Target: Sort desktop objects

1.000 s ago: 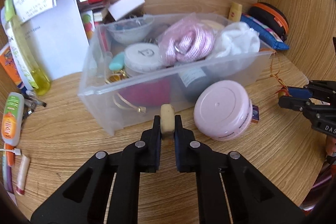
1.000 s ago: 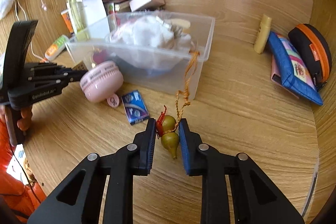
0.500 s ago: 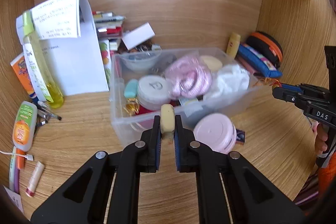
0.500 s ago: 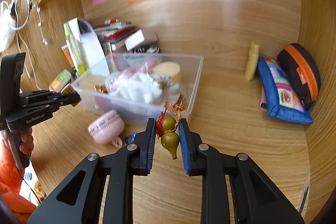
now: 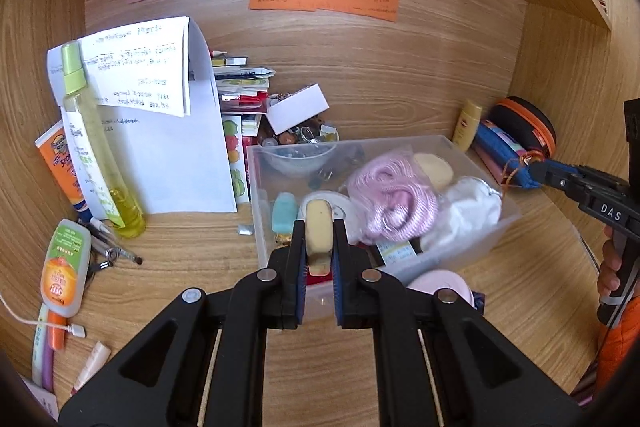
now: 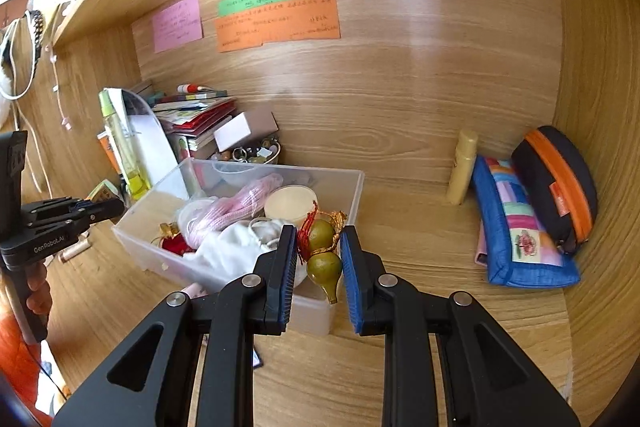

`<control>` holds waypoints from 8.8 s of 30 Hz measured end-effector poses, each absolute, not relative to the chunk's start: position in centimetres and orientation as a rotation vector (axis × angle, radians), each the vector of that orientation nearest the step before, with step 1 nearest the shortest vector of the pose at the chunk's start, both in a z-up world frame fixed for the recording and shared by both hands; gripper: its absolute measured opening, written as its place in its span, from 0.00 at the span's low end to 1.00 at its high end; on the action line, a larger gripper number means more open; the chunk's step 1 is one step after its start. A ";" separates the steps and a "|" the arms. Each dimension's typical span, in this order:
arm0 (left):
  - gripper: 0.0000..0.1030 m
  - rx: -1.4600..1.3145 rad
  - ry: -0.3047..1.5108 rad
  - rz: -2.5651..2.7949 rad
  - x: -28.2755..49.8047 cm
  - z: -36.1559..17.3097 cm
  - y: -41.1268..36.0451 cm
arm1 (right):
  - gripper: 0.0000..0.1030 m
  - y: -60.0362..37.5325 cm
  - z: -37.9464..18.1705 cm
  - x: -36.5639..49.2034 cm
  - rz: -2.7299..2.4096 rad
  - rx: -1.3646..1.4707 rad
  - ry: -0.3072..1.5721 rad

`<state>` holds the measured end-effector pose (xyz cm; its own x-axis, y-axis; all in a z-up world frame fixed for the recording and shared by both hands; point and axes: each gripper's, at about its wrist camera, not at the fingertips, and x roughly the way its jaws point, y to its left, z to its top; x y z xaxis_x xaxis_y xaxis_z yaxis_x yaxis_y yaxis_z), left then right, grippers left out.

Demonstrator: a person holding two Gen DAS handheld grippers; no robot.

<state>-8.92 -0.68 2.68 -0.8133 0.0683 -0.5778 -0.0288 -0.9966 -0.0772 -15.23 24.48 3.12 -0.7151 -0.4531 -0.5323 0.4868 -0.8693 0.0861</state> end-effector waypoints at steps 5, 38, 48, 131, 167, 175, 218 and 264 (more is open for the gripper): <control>0.10 -0.954 -0.109 2.936 -10.2 2.1 -0.5 | 0.19 23.7 2.1 -16.7 -2.519 0.806 0.082; 0.10 -1.019 -0.146 2.883 -11.5 -0.3 -0.1 | 0.23 21.3 -0.2 -16.9 -2.451 0.928 0.197; 0.25 -1.007 -0.171 2.894 -9.6 0.4 -0.1 | 0.49 21.7 0.8 -14.9 -2.494 0.883 0.210; 0.63 -1.314 -0.254 2.545 -11.6 -5.0 6.7 | 0.36 17.4 -6.1 -13.4 -2.209 1.059 0.489; 0.64 -0.994 -0.295 2.853 -7.5 1.9 0.8 | 0.25 20.5 2.3 -10.1 -2.386 0.788 0.324; 0.64 -0.954 -0.289 2.899 -9.4 4.1 -1.5 | 0.25 19.7 4.0 -11.8 -2.432 0.722 0.280; 0.64 -1.110 -0.146 2.951 -17.8 1.0 -0.6 | 0.32 11.8 0.7 -20.6 -2.449 0.845 0.245; 0.96 -0.942 -0.015 3.055 -9.0 5.1 1.0 | 1.00 19.5 5.6 -12.4 -2.460 0.716 0.185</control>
<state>-8.98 1.02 5.10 -0.8249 -0.0503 -0.5630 0.0559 -0.9984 0.0074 -12.45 19.49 5.59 -0.6975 -0.4817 -0.5305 0.5557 -0.8311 0.0240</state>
